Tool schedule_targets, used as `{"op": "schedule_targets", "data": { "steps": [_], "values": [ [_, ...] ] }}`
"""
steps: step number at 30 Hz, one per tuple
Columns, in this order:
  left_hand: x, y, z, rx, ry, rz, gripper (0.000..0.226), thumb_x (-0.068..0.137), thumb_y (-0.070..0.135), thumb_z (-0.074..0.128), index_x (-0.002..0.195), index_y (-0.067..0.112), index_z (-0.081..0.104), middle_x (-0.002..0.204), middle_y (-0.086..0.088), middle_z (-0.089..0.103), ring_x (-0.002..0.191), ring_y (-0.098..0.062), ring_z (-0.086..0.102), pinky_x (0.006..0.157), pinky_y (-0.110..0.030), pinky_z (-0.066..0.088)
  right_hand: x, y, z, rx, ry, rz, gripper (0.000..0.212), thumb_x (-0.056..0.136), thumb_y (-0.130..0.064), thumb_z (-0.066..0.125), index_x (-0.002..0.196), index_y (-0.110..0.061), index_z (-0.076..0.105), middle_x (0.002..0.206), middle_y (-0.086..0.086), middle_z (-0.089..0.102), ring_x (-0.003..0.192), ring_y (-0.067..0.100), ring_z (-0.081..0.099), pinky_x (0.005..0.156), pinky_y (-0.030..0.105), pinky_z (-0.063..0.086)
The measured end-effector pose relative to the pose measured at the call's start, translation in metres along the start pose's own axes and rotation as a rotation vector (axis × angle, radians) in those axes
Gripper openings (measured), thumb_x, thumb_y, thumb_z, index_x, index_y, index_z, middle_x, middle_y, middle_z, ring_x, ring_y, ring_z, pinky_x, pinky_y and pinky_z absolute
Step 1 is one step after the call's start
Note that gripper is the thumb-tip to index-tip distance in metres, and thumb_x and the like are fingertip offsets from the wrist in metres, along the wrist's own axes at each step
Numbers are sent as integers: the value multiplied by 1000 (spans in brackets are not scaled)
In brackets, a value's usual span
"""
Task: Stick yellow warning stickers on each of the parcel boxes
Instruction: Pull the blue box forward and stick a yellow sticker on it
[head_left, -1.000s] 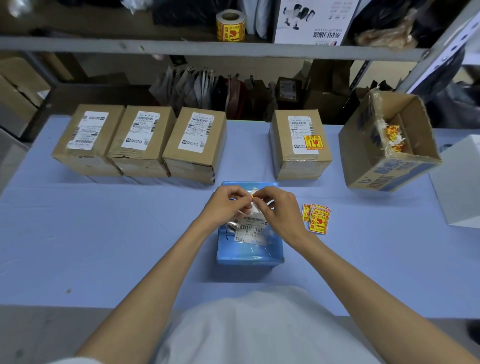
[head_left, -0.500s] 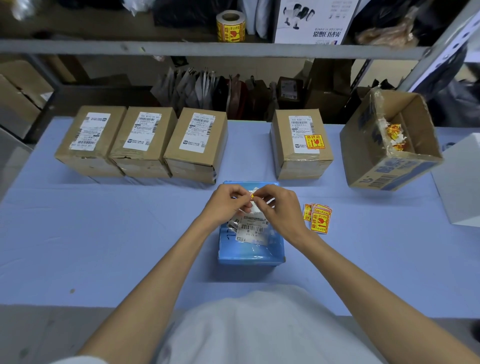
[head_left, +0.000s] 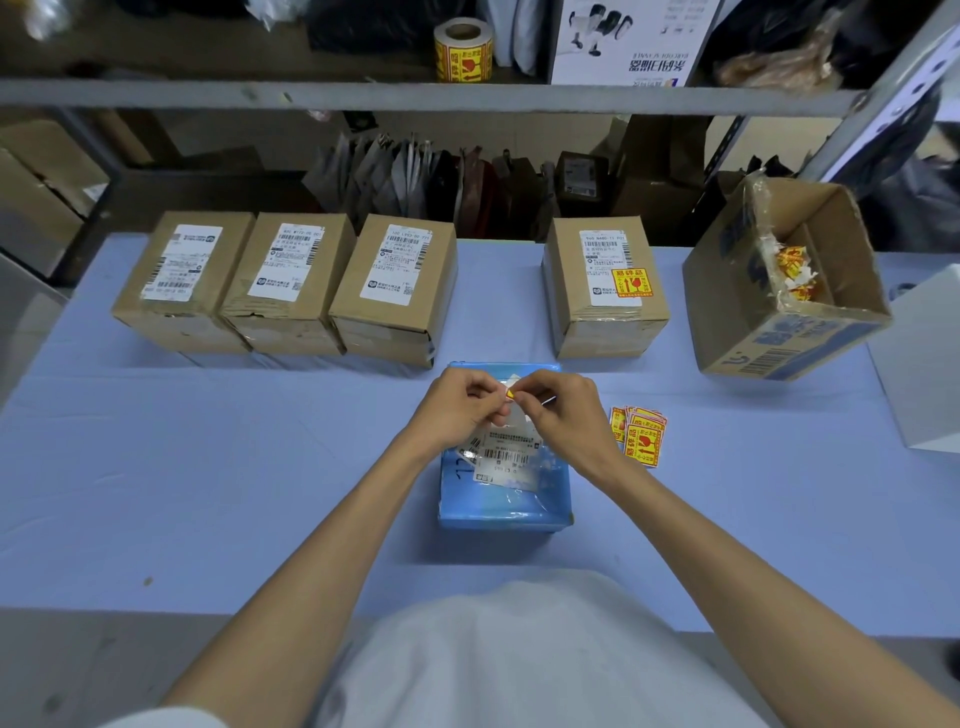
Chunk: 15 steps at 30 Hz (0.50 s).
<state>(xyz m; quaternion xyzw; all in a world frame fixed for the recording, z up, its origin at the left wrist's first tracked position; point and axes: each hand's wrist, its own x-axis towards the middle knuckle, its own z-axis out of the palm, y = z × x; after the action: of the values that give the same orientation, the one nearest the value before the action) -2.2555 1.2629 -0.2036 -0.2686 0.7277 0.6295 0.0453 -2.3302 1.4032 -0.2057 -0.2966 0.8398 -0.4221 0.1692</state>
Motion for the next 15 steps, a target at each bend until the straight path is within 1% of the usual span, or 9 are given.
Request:
{"op": "schedule_targets", "data": {
  "steps": [2,4,8,9,12,15],
  "values": [
    [1,1,0,6,0,18,8,91,9,62,88,3,68,74,-6,69,59,-6,65,63,-16,53,0,-1,-2,15,-2,-3,10,87,-8,64,89,-8,74,79,-2,71,67,0,60,64,8,44],
    [0,1,0,-13,4,30,9,91,8,62,83,7,67,73,-6,68,59,-8,65,62,-16,51,1,-1,-2,45,3,8,11,87,-8,64,90,-8,74,77,-4,69,66,-4,60,62,8,44],
    [0,2,1,0,35,43,15,90,11,62,77,16,67,70,-3,68,60,-8,64,58,-15,48,1,-1,-2,77,11,29,12,88,-10,63,91,-9,75,78,-4,71,66,-4,61,63,9,46],
    [1,2,1,8,44,47,14,90,12,62,77,16,66,70,-3,68,60,-8,64,57,-15,47,1,-1,-1,85,13,32,12,88,-11,63,91,-9,75,77,-4,71,67,-4,62,63,10,46],
    [2,2,2,6,57,57,9,90,13,63,83,9,66,72,-6,68,59,-8,65,54,-11,45,0,-2,-1,97,27,33,11,86,-12,66,90,-9,76,77,-2,72,68,3,65,64,15,50],
    [2,2,1,16,63,89,9,90,10,62,83,5,66,72,-7,67,58,-8,65,57,-14,49,0,-3,-1,119,25,41,10,85,-14,70,90,-9,76,79,0,74,71,7,68,65,17,53]
  ]
}}
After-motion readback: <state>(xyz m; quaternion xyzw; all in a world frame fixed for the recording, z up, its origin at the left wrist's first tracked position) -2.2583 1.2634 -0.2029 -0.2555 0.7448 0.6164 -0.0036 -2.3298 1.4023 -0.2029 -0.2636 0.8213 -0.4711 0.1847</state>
